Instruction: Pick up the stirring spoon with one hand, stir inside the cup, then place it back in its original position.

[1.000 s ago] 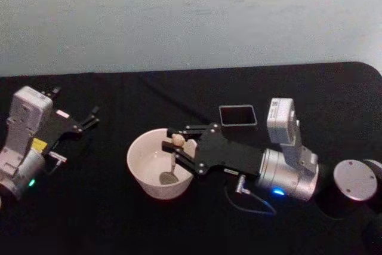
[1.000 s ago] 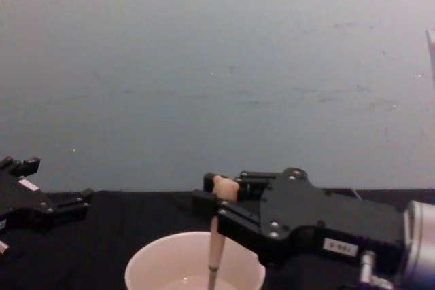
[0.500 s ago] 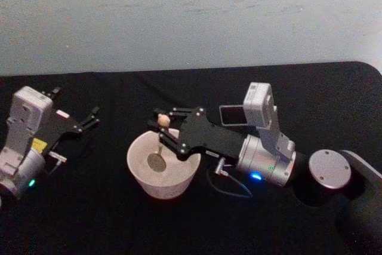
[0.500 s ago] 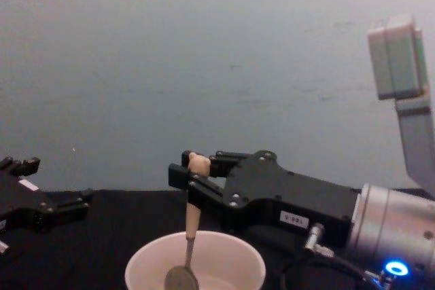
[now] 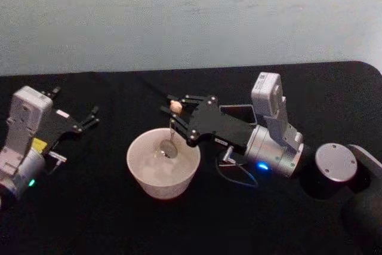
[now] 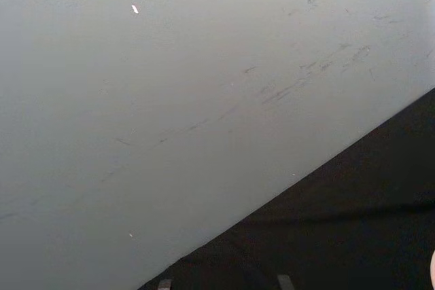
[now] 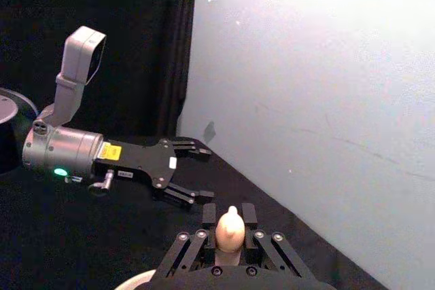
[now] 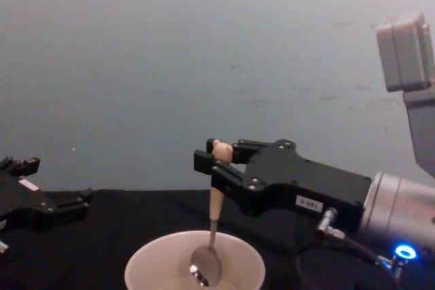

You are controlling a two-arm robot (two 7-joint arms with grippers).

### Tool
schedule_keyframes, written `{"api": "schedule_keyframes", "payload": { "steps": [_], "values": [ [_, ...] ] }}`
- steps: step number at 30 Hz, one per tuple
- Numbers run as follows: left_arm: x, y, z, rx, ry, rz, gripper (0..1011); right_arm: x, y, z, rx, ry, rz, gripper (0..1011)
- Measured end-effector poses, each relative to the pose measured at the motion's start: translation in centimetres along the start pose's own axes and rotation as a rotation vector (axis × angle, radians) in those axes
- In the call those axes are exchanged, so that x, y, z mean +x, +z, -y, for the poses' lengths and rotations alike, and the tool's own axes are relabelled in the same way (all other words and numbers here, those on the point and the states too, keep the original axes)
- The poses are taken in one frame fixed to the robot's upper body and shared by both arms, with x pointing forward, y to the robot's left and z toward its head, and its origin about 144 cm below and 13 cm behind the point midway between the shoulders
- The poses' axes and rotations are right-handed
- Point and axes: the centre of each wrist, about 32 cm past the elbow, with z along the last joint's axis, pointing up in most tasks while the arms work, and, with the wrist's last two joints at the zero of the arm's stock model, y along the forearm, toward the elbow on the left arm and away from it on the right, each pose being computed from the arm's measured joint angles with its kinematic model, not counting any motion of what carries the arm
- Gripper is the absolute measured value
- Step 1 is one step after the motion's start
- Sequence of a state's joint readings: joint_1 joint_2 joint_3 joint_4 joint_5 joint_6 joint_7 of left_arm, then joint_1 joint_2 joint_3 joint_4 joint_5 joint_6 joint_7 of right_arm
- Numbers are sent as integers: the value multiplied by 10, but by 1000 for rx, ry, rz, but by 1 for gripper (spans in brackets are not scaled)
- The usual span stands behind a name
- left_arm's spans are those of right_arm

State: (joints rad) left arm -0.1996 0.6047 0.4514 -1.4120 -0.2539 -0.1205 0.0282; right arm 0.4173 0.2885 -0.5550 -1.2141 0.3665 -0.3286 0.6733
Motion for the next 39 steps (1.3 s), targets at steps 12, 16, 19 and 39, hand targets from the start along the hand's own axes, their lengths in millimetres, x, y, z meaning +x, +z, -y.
{"api": "schedule_keyframes", "payload": {
  "steps": [12,16,19,39],
  "values": [
    [0,0,0,0,0,0,1001,3,2,12,-13,-8,16,214],
    [0,0,0,0,0,0,1001,1,3,19,-19,4,16,214],
    [0,0,0,0,0,0,1001,-2,4,25,-23,20,12,214],
    [0,0,0,0,0,0,1001,-23,5,11,10,109,-33,214]
  ]
}}
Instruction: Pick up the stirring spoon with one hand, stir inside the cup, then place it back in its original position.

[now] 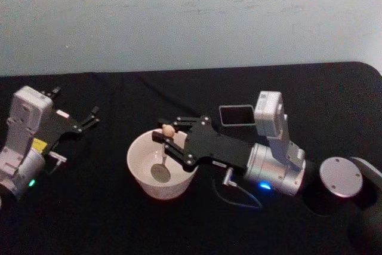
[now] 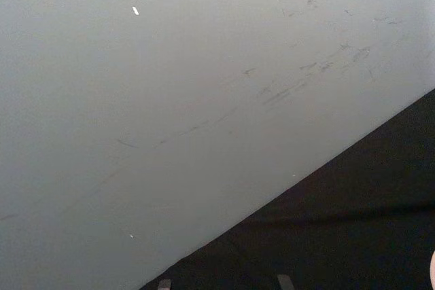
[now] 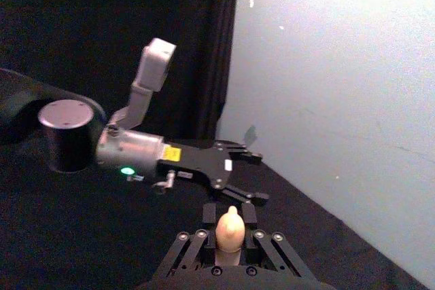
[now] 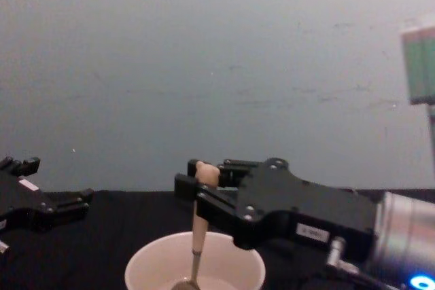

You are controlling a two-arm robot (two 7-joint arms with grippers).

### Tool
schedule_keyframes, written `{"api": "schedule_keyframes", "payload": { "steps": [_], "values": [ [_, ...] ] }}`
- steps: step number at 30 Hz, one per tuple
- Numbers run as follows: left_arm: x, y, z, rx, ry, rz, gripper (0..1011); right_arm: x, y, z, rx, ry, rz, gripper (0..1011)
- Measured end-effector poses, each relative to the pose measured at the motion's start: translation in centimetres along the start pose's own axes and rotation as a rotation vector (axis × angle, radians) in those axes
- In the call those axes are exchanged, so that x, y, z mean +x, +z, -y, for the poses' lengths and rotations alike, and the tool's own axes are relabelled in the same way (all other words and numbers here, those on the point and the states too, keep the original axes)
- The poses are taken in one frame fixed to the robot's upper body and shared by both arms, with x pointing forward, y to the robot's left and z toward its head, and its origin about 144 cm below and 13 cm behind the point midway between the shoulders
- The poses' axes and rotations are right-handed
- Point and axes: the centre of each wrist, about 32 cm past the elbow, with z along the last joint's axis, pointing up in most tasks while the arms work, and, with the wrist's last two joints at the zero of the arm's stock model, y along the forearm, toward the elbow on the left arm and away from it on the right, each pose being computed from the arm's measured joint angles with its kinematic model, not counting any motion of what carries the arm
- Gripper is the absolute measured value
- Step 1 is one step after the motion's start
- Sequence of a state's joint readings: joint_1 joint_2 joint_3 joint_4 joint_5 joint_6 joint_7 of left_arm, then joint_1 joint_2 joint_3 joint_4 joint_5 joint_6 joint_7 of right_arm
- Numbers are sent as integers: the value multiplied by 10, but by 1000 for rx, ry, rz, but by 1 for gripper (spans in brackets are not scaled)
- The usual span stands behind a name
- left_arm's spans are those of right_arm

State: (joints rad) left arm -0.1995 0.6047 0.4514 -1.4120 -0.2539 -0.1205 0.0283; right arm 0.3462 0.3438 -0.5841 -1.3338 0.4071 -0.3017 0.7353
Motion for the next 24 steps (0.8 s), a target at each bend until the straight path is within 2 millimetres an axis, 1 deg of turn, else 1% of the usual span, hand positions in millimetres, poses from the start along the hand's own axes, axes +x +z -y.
{"api": "schedule_keyframes", "payload": {
  "steps": [6,10,15,24],
  "values": [
    [0,0,0,0,0,0,1001,8,-4,-15,-1,-47,7,214],
    [0,0,0,0,0,0,1001,15,-7,-20,-7,-87,14,214],
    [0,0,0,0,0,0,1001,21,-9,-19,-14,-113,19,214],
    [0,0,0,0,0,0,1001,25,-8,-14,-15,-134,26,214]
  ]
}}
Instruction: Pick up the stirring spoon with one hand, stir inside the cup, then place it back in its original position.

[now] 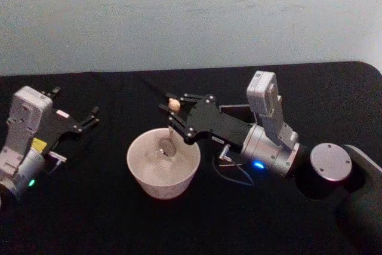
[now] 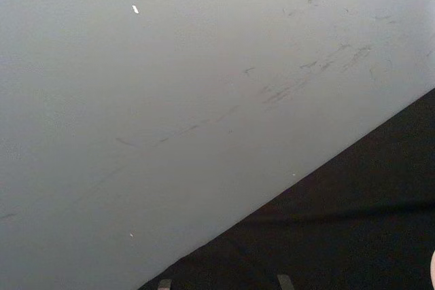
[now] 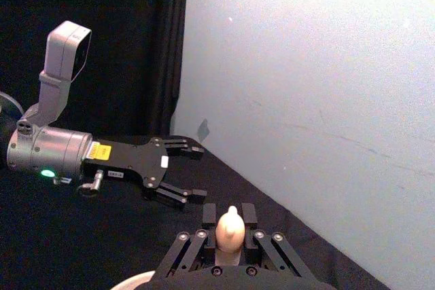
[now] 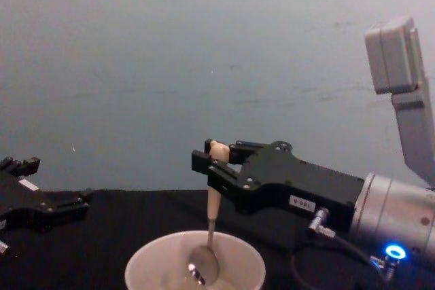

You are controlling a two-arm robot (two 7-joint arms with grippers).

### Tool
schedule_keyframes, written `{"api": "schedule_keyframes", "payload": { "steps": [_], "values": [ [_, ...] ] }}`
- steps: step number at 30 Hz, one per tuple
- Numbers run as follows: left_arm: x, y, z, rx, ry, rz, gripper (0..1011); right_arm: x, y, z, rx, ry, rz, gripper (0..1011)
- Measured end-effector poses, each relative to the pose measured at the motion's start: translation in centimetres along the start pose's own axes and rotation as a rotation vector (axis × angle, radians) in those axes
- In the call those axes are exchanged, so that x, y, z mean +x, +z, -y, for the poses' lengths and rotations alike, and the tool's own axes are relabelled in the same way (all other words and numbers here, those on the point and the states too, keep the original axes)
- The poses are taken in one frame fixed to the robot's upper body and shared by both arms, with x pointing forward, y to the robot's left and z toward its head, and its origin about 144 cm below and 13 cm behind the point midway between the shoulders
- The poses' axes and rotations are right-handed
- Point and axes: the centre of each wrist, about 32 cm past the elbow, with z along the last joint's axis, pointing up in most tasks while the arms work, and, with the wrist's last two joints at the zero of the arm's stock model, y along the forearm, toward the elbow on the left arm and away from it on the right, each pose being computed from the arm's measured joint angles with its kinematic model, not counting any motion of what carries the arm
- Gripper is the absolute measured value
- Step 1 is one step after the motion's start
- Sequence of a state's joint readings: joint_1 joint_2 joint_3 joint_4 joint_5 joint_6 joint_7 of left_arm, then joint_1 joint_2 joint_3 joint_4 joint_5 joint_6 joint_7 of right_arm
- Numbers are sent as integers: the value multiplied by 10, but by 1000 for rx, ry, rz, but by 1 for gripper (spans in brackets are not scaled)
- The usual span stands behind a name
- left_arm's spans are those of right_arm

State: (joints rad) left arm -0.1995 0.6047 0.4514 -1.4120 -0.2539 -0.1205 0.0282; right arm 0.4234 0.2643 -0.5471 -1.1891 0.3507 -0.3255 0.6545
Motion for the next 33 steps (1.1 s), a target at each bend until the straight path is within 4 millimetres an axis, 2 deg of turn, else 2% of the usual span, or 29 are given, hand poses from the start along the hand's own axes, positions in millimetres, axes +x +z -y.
{"api": "schedule_keyframes", "payload": {
  "steps": [15,20,33],
  "values": [
    [0,0,0,0,0,0,1001,0,1,1,0,-3,0,214],
    [0,0,0,0,0,0,1001,0,8,3,22,5,4,214],
    [0,0,0,0,0,0,1001,8,56,18,134,5,26,214]
  ]
}}
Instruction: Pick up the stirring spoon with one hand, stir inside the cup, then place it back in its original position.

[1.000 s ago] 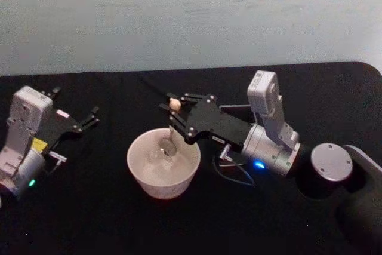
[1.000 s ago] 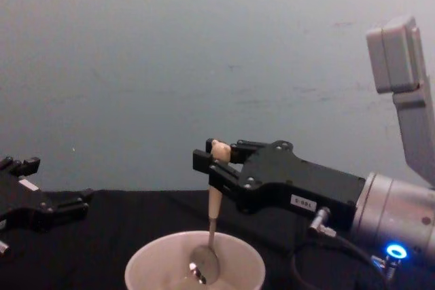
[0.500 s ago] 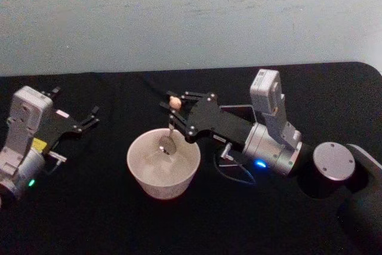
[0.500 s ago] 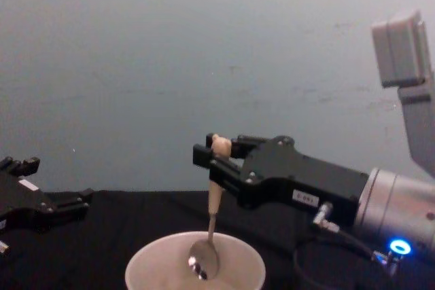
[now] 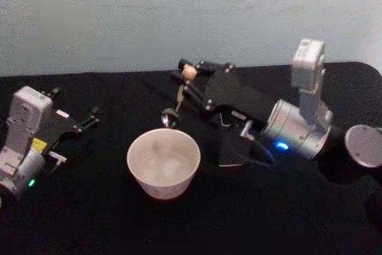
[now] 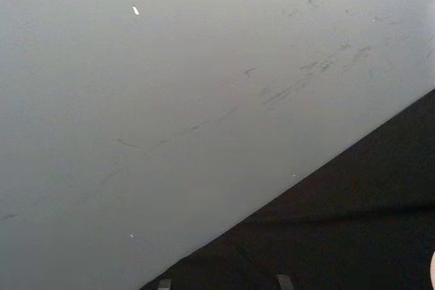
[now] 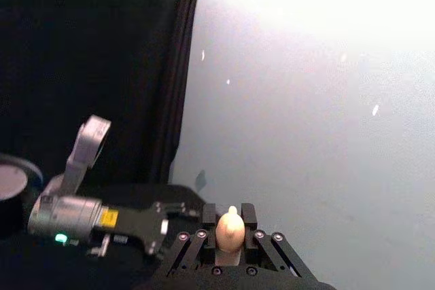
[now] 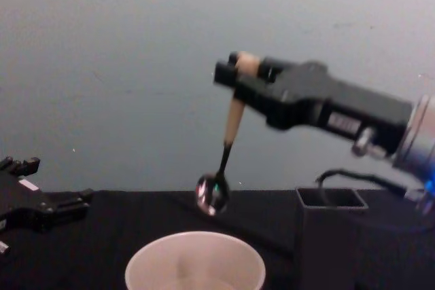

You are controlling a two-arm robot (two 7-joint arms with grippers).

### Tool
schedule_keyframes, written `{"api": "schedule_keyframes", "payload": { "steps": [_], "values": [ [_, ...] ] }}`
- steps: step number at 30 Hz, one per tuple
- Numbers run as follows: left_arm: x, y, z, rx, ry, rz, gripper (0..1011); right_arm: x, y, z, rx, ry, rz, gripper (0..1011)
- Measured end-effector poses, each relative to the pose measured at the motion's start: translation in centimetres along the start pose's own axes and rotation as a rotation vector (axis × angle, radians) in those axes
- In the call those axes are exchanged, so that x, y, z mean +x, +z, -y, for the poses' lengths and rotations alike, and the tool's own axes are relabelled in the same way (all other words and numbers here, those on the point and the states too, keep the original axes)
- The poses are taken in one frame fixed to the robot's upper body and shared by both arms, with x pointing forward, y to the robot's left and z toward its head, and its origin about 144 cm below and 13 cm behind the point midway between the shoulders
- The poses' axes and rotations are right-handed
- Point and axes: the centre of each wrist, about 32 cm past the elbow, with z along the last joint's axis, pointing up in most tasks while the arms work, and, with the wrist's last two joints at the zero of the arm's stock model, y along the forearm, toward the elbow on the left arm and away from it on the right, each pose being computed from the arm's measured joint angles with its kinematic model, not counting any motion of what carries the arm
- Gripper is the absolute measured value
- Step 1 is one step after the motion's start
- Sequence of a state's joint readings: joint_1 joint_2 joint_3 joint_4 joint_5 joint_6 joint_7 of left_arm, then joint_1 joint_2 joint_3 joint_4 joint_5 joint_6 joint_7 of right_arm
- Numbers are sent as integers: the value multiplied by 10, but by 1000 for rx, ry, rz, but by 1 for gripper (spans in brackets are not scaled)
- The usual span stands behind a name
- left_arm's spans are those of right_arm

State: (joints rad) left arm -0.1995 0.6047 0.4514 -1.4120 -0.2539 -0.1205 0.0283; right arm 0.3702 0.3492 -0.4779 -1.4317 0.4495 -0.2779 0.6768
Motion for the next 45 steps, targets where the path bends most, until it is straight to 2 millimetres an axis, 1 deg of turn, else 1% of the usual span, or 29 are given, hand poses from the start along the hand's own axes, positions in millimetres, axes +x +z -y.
{"api": "schedule_keyframes", "payload": {
  "steps": [7,13,17,24,32,45],
  "values": [
    [0,0,0,0,0,0,1001,12,19,12,34,-37,24,214],
    [0,0,0,0,0,0,1001,21,28,24,41,-77,50,214],
    [0,0,0,0,0,0,1001,27,33,37,37,-113,67,214],
    [0,0,0,0,0,0,1001,29,33,55,-5,-166,65,214],
    [0,0,0,0,0,0,1001,24,29,69,-57,-215,32,214],
    [0,0,0,0,0,0,1001,17,25,74,-88,-239,-22,214]
  ]
}}
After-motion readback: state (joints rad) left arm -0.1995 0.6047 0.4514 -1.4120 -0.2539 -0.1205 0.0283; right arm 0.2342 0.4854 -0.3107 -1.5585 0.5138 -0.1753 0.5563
